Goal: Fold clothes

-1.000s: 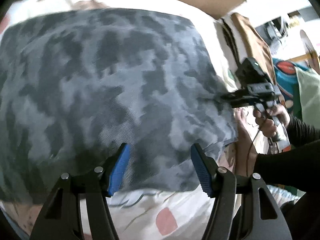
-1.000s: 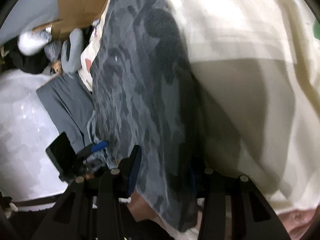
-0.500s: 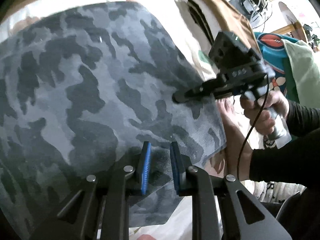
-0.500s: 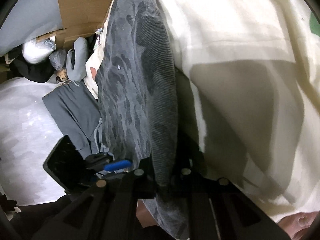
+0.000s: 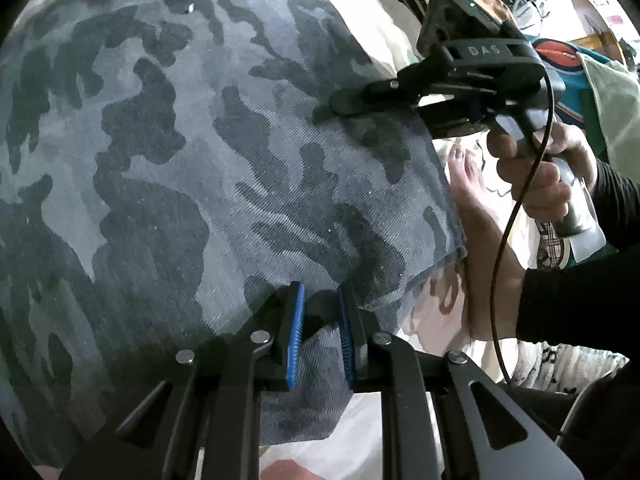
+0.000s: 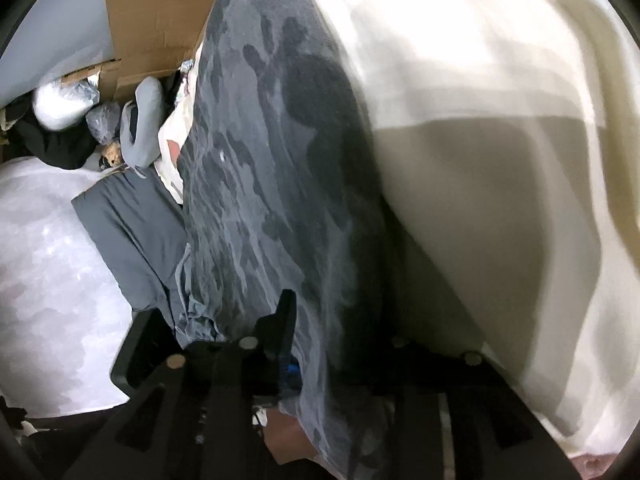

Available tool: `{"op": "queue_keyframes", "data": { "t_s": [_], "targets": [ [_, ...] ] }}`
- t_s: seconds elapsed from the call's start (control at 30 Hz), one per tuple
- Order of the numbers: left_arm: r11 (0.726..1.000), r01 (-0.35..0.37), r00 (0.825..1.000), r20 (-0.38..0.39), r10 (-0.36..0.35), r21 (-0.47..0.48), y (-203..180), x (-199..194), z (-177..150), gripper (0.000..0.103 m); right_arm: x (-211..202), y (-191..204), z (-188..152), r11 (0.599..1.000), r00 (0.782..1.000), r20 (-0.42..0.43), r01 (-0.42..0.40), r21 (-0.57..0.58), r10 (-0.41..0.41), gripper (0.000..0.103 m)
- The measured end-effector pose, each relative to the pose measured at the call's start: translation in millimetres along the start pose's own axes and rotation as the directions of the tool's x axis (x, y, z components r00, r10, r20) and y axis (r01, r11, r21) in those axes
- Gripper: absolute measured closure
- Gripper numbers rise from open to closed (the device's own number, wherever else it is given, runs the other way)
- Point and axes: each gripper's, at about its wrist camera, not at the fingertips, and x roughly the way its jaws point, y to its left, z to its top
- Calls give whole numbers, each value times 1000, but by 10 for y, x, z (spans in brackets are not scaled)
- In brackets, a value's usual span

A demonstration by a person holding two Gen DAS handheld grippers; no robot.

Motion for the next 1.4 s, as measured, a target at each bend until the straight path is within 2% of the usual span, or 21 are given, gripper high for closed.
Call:
{"op": "queue_keyframes", "data": {
  "t_s": [0.17, 0.2, 0.23, 0.33, 0.5, 0.67, 0.8, 0.97, 1.07, 1.17, 1.4],
  "targets": [
    [1000, -3, 1000, 1, 3, -8, 17, 8, -15, 87, 85, -21, 41, 1000, 1000, 8, -17, 21, 17, 77],
    [1000, 8, 1000, 7, -7, -6, 6, -28, -14, 87, 80, -31, 41, 1000, 1000, 11, -13, 23, 13, 82],
    [1000, 19, 1000, 13, -18, -5, -4, -64, -14, 87, 68, -25, 39, 1000, 1000, 16, -2, 11, 2, 93],
    [996, 89, 995, 47, -90, 17, -28, -235, -30, 87, 8, 20, 21, 1000, 999, 32, -14, -18, 15, 96],
    [999, 33, 998, 63, -32, -20, 117, -312, -32, 87, -73, 127, 3, 998, 998, 40, -49, -46, 51, 97],
    [999, -9, 996, 83, 12, -35, 232, -424, -24, 87, -120, 258, -8, 997, 998, 39, -38, -73, 41, 97],
    [995, -45, 991, 118, 55, -86, 435, -637, 3, 87, -178, 365, -2, 996, 999, 36, -37, -81, 40, 97],
    [980, -94, 972, 197, 129, -178, 753, -1002, -53, 87, -217, 495, -5, 996, 999, 30, -13, -90, 16, 97],
    [968, -121, 959, 226, 171, -222, 948, -1130, -251, 87, -255, 600, -9, 994, 999, 29, -14, -107, 17, 97],
    [959, -129, 953, 235, 190, -254, 1165, -1249, -360, 87, -296, 698, -18, 991, 999, 53, 14, -131, -7, 97],
    [946, -128, 955, 219, 198, -298, 1209, -1162, -450, 87, -312, 836, -14, 989, 998, 56, 32, -144, -24, 97]
  ]
}}
